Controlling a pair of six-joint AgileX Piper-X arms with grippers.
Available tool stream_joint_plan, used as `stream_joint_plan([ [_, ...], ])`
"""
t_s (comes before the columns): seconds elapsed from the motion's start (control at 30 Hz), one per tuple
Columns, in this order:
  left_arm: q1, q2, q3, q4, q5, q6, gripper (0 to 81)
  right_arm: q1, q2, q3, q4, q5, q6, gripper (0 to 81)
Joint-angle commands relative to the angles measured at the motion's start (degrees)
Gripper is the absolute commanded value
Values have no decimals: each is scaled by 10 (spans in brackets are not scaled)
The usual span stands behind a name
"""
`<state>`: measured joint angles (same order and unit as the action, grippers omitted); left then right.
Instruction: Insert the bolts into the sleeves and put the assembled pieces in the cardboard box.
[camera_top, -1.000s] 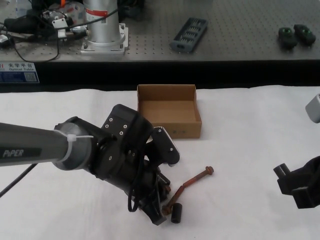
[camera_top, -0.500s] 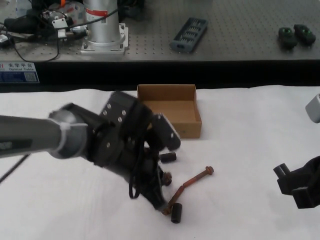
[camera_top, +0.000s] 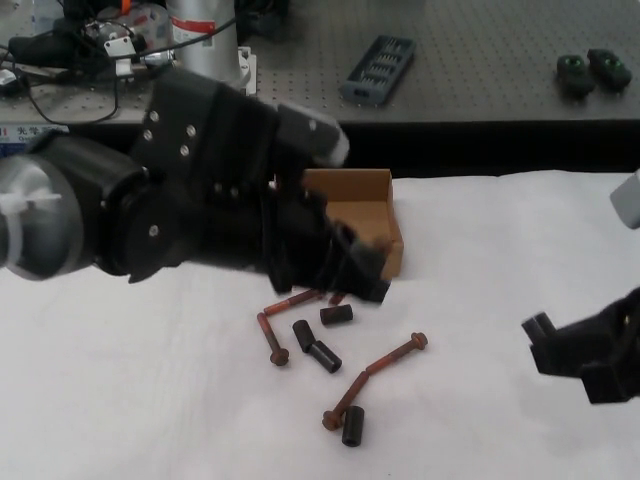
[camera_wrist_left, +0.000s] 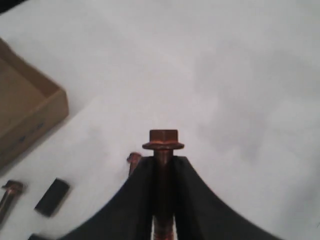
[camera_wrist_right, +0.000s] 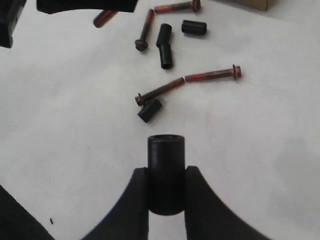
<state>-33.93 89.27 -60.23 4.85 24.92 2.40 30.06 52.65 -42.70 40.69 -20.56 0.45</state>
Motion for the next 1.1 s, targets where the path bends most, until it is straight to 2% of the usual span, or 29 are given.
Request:
stream_joint_plan([
  [0.0,21,-11,-1,-122,43,-121,6,-3,-4,-3,2,0,-5,25],
  [0.13,42,-11,-1,-233,65,-252,6,-3,5,-3,-51,-45,-5,25],
  [0.3,44,-11,-1,-345,82,-327,6,-2,38,-3,-140,-112,-5,25],
  [0.5,44,-13,-1,-380,116,-364,6,-2,70,-3,-213,-145,1,25],
  [0.73,44,-14,10,-380,151,-370,6,-2,93,-3,-297,-171,46,25],
  [1.07,44,-14,17,-430,170,-405,6,-2,107,-3,-326,-180,64,25],
])
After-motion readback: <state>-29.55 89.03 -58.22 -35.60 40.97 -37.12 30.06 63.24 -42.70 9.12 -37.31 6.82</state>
